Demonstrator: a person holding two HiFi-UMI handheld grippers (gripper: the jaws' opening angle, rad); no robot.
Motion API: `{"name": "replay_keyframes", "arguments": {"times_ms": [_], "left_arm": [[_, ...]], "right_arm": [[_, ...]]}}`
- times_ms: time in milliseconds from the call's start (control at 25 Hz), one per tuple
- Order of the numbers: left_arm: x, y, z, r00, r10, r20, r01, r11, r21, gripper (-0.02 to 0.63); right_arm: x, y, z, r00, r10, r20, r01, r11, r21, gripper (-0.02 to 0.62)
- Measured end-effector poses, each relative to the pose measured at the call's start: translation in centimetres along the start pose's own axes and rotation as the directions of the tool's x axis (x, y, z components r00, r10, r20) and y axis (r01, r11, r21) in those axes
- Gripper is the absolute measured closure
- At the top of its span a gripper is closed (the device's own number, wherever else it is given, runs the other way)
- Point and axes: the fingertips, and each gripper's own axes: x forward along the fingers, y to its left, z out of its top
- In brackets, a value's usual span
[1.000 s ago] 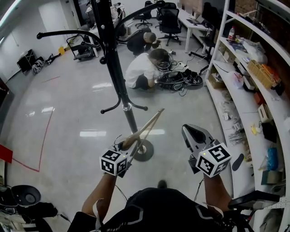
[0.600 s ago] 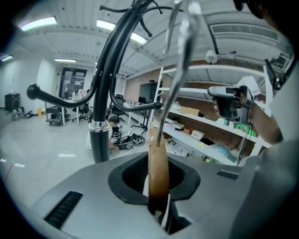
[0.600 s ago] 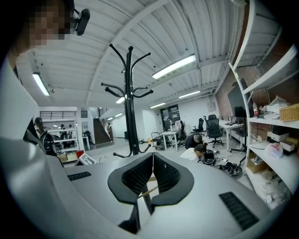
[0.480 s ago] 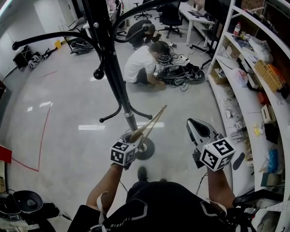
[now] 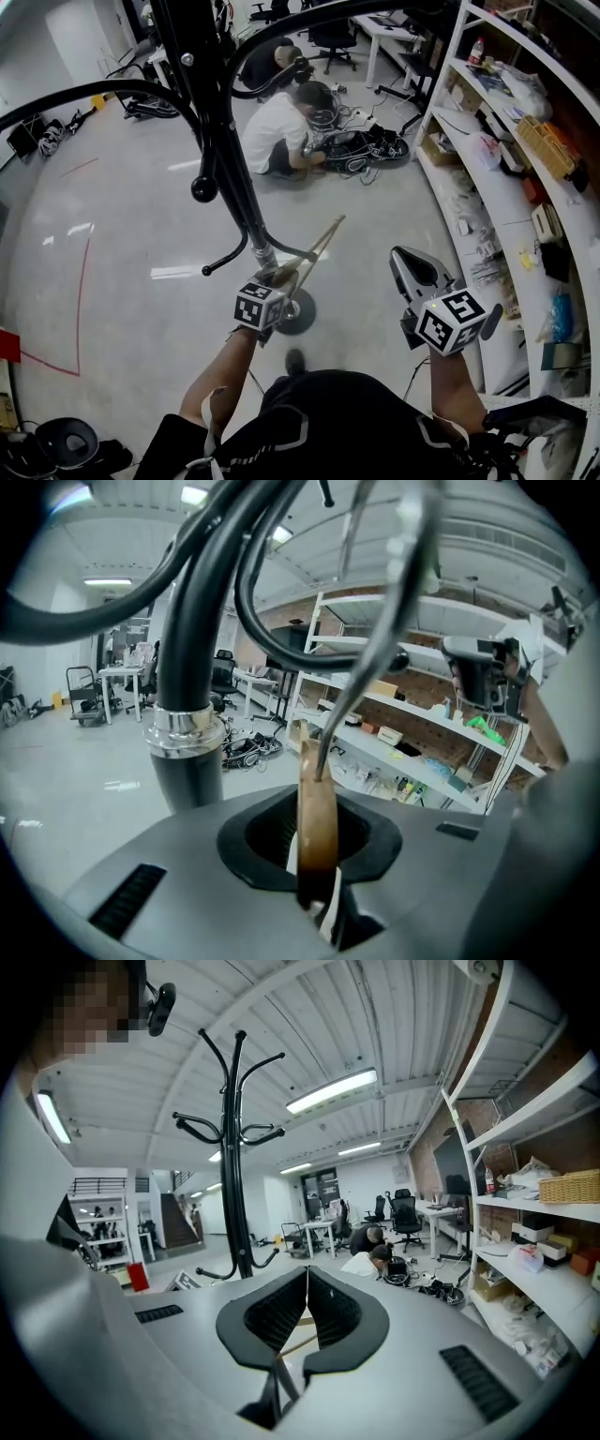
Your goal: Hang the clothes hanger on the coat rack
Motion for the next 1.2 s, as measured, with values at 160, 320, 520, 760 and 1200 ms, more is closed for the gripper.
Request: {"name": "replay_keyframes", "arguments": {"times_ms": [160, 320, 520, 760, 1200], "left_arm": [[1.4, 0.3, 0.3, 0.999, -0.016, -0.033, 0.016, 1.000, 0.003, 0.558], [2.5, 0.5, 0.3, 0.998, -0.035, -0.051, 0.036, 0.999, 0.012, 0.558], [3.5, 0.4, 0.6, 0.996, -0.049, -0.068, 0.050, 0.999, 0.016, 0.558], [4.5, 0.6, -0.3, 0.994, -0.063, -0.086, 0.063, 0.998, -0.010, 0.558], [5.8, 0.5, 0.7, 0.994, -0.057, -0.098, 0.059, 0.998, 0.021, 0.558]], "right_arm": [[0.0, -0.4, -0.1, 1.000, -0.029, 0.000, 0.029, 0.999, 0.016, 0.588], [-0.4, -1.0, 0.0, 0.998, -0.062, 0.005, 0.062, 0.998, 0.021, 0.588], [-0.8, -1.8, -0.4, 0.996, -0.094, 0.003, 0.094, 0.995, 0.026, 0.588], [-1.2, -2.1, -1.2, 0.994, -0.108, -0.008, 0.108, 0.993, 0.039, 0.588], [-1.4, -2.2, -1.5, 0.993, -0.111, -0.029, 0.112, 0.993, 0.042, 0.588]]}}
